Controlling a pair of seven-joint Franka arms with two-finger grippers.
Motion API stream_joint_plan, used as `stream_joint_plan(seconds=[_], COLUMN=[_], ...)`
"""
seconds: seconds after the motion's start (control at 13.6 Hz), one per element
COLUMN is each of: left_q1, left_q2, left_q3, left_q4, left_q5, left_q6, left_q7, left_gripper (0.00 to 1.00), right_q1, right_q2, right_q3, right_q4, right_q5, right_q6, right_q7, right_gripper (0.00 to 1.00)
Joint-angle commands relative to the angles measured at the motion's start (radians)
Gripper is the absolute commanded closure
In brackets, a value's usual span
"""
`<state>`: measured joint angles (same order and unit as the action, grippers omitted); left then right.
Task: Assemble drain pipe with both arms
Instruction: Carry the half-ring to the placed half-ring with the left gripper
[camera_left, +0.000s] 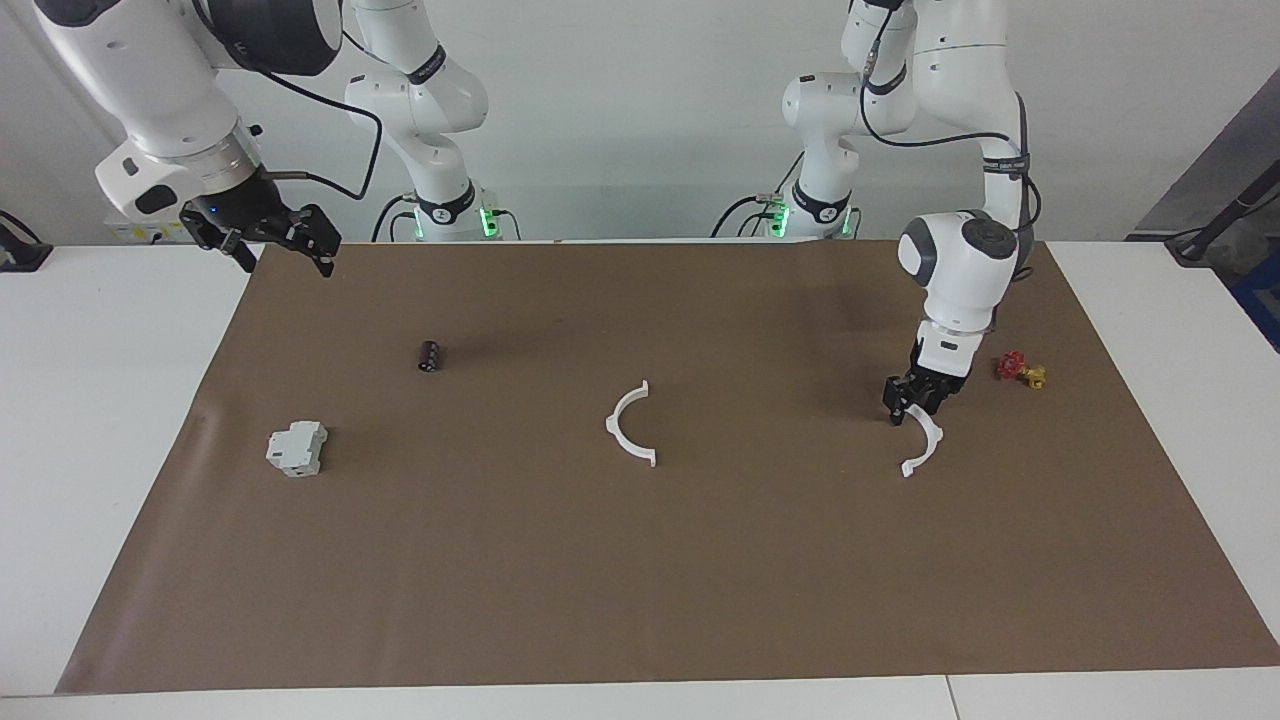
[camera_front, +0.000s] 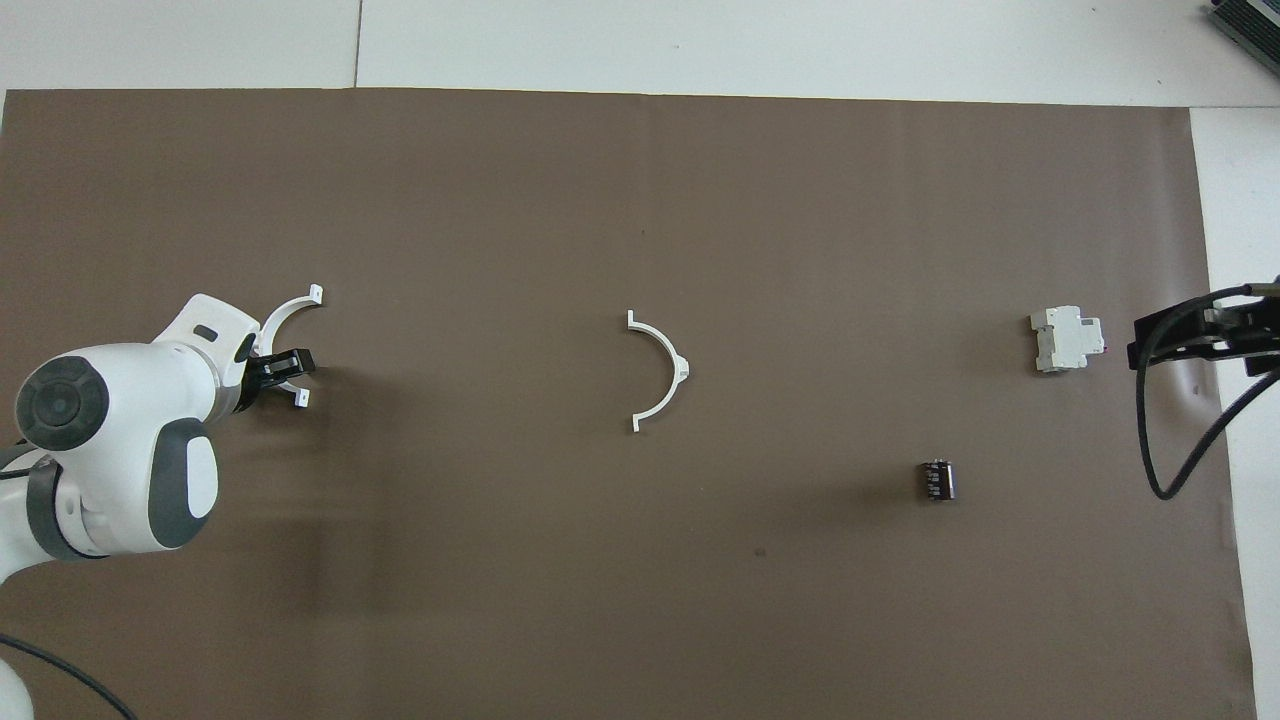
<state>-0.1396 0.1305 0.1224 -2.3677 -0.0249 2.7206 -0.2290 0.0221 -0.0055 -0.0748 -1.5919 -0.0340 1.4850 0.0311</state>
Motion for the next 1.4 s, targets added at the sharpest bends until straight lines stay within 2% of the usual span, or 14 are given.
stream_joint_plan(seconds=[0.0,0.22,0.51,0.66,0.81,1.03,1.18,1.32], left_q1=[-0.014,-0.047,-0.142,-0.260,-0.363,-0.515,-0.601,-0.649], left_q2=[-0.009,-0.009,-0.023,-0.020,-0.025,-0.023,0.000,0.078], left_q3=[0.006,0.010,0.010,0.011,0.010,0.010,0.010,0.010], left_q4=[-0.016,0.010,0.212,0.226,0.226,0.223,0.255,0.341], left_q5=[-0.009,-0.009,-0.009,0.003,0.069,0.079,0.079,0.079], left_q6=[0.018,-0.010,-0.301,-0.317,-0.324,-0.323,-0.318,-0.328], left_q7=[0.025,0.031,-0.033,-0.273,-0.500,-0.723,-0.869,-0.975], left_gripper=[0.97,1.00,1.00,1.00,1.00,1.00,1.00,1.00], right_q1=[-0.007,-0.007,-0.007,-0.007,-0.007,-0.007,-0.007,-0.007], right_q2=[0.004,0.004,0.004,0.004,0.004,0.004,0.004,0.002], right_q3=[0.000,0.000,0.000,0.000,0.000,0.000,0.000,0.000], right_q4=[0.010,0.012,0.010,0.010,0.010,0.010,0.012,0.010], right_q5=[0.020,0.020,0.020,0.020,0.020,0.020,0.020,0.020], right_q6=[-0.015,-0.014,-0.014,-0.014,-0.014,-0.015,-0.015,-0.014], right_q7=[-0.023,-0.023,-0.023,-0.023,-0.023,-0.023,-0.023,-0.023], right_gripper=[0.00,0.00,0.00,0.00,0.00,0.00,0.00,0.00])
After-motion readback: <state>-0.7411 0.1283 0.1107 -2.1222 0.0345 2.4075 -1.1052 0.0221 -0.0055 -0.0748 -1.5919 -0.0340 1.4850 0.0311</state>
